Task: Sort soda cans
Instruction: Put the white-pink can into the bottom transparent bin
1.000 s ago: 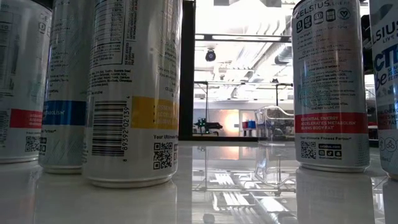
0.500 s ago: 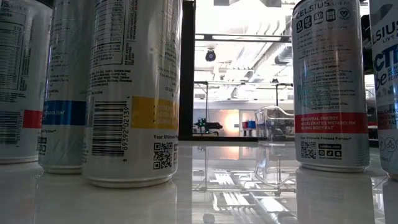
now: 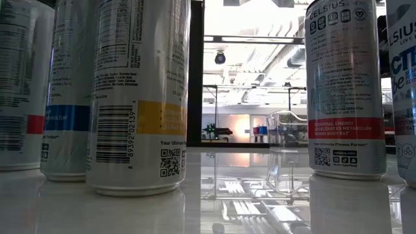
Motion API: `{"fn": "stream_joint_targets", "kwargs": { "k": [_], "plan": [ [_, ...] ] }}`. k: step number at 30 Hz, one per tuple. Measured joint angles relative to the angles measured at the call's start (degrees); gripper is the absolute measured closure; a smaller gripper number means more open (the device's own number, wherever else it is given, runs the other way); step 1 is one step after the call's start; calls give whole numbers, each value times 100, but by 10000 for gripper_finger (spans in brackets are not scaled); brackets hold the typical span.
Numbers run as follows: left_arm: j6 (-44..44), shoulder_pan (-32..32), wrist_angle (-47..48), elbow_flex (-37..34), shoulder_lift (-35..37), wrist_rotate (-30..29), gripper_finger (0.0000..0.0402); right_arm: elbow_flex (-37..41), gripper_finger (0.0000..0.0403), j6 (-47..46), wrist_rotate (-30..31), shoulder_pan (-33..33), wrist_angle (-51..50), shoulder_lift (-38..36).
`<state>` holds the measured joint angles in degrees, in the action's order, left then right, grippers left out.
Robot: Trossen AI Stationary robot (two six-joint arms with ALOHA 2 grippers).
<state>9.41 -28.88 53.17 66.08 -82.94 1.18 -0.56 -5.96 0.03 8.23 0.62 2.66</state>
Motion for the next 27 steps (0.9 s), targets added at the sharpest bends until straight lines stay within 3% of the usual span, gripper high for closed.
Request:
{"fn": "stream_joint_targets", "kwargs": {
  "k": [5, 17, 27],
  "plan": [
    [147, 3, -7, 0, 2, 27, 156, 0, 403, 0, -1, 0, 0, 0],
    [191, 89, 83, 773, 28, -135, 157, -1, 403, 0, -2, 0, 0, 0],
    [102, 516, 881, 1629, 28, -493, 157, -1, 403, 0, -2, 1, 0, 0]
  ]
}}
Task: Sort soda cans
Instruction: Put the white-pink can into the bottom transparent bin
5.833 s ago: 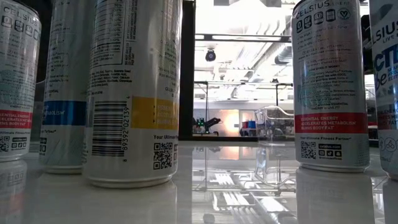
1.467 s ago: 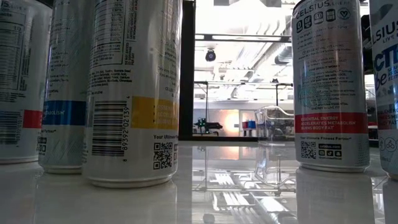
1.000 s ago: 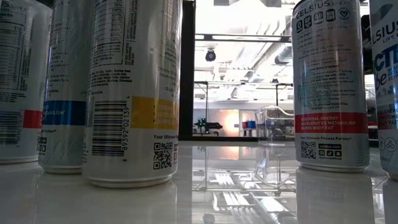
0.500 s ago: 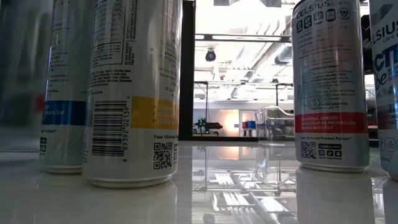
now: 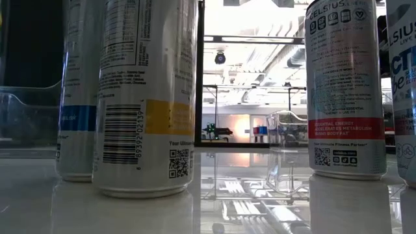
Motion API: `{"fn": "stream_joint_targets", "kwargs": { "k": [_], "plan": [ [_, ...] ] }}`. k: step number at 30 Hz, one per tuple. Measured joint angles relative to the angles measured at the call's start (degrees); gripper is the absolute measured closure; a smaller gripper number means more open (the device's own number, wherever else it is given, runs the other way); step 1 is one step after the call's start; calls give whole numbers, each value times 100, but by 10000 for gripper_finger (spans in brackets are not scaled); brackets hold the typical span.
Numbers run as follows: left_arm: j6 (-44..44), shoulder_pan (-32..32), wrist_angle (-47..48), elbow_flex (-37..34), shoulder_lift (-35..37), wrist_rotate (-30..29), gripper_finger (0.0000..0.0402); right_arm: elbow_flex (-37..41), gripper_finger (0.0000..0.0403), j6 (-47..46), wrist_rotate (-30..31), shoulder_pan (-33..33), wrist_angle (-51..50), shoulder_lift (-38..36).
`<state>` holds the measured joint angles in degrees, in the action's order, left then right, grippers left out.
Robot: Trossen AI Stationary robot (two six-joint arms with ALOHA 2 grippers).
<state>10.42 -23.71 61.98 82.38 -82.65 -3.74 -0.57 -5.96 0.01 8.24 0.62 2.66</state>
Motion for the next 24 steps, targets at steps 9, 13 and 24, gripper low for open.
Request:
{"fn": "stream_joint_targets", "kwargs": {
  "k": [9, 13, 24],
  "plan": [
    [-152, 581, 685, 533, 9, -858, 156, 0, 403, 0, 1, -1, 0, 0],
    [-150, 934, 830, 586, 8, -1023, 150, 0, 403, 0, 1, 1, 0, 2],
    [473, 1183, 1072, 812, 7, -1276, 150, 1, 403, 0, 0, -1, 0, 2]
  ]
}}
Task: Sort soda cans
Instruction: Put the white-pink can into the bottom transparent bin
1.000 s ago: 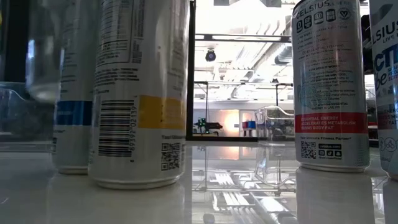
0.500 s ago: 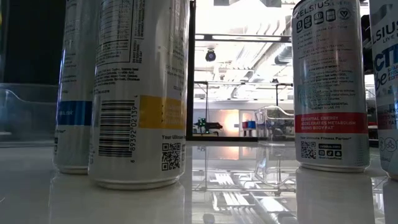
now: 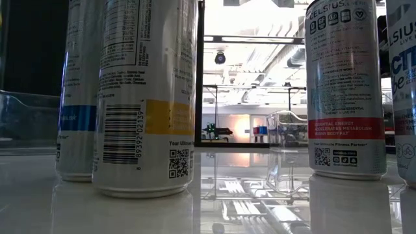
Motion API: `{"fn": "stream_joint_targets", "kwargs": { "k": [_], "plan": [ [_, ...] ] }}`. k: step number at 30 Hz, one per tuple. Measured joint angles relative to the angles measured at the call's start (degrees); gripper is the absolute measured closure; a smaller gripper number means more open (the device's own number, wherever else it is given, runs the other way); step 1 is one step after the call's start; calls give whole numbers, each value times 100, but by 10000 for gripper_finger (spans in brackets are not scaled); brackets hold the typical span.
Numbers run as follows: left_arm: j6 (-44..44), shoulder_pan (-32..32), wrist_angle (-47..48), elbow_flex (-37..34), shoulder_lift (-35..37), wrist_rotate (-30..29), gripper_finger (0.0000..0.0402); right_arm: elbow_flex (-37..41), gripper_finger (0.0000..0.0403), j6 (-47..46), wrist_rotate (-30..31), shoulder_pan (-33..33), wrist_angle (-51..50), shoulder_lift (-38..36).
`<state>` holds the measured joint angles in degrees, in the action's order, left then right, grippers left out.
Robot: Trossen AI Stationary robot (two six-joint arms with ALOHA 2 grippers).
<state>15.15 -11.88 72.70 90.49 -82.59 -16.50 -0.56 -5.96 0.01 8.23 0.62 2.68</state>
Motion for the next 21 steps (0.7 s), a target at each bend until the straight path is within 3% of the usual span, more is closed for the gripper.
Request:
{"fn": "stream_joint_targets", "kwargs": {
  "k": [4, 9, 17, 21],
  "plan": [
    [414, 154, 535, 239, 2, -394, 150, -1, 403, 0, 1, 0, 0, -1],
    [717, 502, 1099, -85, 4, -75, 150, -1, 403, 0, 0, 1, 0, 0],
    [666, 410, -228, -1147, 0, 634, 149, -2, 403, 0, 2, 0, 0, 0],
    [660, 202, -700, -1304, -7, 886, 149, 0, 403, 0, 2, 2, 0, 0]
  ]
}}
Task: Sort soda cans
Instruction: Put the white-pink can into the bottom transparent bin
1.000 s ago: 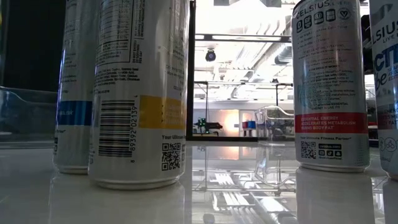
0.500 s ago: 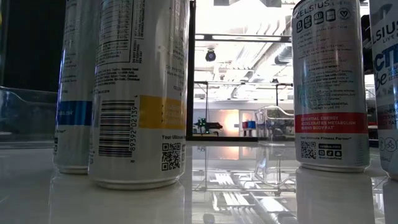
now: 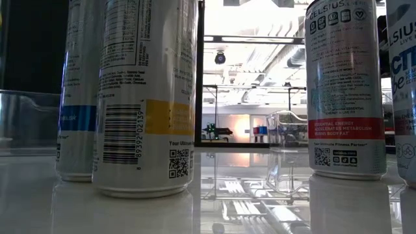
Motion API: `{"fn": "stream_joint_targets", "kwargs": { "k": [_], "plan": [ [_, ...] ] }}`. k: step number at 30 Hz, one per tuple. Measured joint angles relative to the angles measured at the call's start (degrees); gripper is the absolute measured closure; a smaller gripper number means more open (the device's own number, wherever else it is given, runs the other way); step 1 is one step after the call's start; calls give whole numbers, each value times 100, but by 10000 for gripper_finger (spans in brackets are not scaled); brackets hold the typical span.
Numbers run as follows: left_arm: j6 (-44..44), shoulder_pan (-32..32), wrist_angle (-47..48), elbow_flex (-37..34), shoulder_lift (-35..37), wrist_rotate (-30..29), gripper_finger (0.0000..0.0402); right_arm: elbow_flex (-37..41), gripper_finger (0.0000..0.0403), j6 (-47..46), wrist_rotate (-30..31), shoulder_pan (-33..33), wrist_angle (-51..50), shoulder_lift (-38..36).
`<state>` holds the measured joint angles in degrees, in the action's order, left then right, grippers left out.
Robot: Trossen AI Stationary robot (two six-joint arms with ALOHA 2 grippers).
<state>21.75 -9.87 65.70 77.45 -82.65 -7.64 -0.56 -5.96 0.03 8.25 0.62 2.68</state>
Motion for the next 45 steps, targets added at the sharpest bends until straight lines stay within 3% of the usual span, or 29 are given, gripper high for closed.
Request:
{"fn": "stream_joint_targets", "kwargs": {
  "k": [7, 13, 21, 30, 37, 45],
  "plan": [
    [-204, -483, -117, 4, 4, 358, 149, 0, 403, 0, -2, -1, 0, -1],
    [-372, -606, -198, -8, 4, 50, 149, -1, 403, 0, 0, -2, 0, 0],
    [-441, -509, -1021, -804, 4, 299, 149, 0, 403, 0, 0, -1, 0, -2],
    [-401, -509, -1482, -1188, 17, 514, 148, 0, 403, 0, -2, -2, 0, 0],
    [-447, -504, -1657, -1211, 10, 523, 111, -2, 403, 0, 0, -2, 0, 0],
    [-538, -311, -1497, -1007, 4, 1073, 74, -2, 403, 0, 0, -2, 0, 0]
  ]
}}
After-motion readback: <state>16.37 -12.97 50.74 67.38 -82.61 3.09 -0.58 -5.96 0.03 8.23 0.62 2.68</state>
